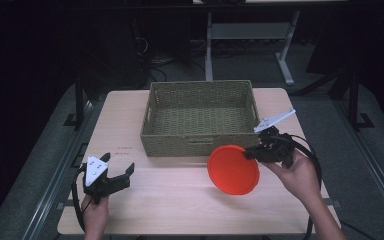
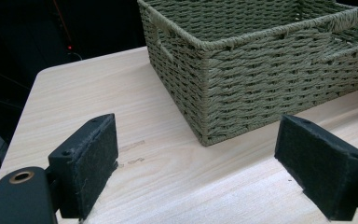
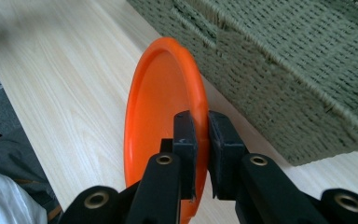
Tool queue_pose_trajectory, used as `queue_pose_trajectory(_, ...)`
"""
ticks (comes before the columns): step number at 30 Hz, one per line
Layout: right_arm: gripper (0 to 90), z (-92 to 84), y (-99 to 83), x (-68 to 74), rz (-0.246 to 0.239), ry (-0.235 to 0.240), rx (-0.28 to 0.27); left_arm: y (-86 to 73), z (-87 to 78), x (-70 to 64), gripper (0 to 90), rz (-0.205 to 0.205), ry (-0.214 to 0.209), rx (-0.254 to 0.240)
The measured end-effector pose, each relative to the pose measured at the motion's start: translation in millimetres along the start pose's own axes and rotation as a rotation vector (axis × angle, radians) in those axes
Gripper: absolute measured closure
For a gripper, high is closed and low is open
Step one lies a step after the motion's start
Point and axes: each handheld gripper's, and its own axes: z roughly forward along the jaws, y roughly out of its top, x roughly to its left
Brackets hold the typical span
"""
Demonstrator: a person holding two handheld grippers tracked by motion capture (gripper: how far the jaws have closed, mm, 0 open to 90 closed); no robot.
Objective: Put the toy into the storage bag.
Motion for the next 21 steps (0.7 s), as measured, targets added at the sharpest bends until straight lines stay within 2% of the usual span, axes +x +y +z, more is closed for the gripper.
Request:
queue_pose_trajectory(8, 82.1, -8.6, 13.0, -2.5, 0.002, -0.001, -0.003, -0.1, -0.2, 0.0, 12.8, -0.005, 0.004, -0.006)
queue_pose_trajectory(21, 82.0, -29.6, 33.6, -6.7, 0.013, -0.015, -0.041, 0.1, -0.7, 0.2, 12.8, -0.003, 0.006, -0.006)
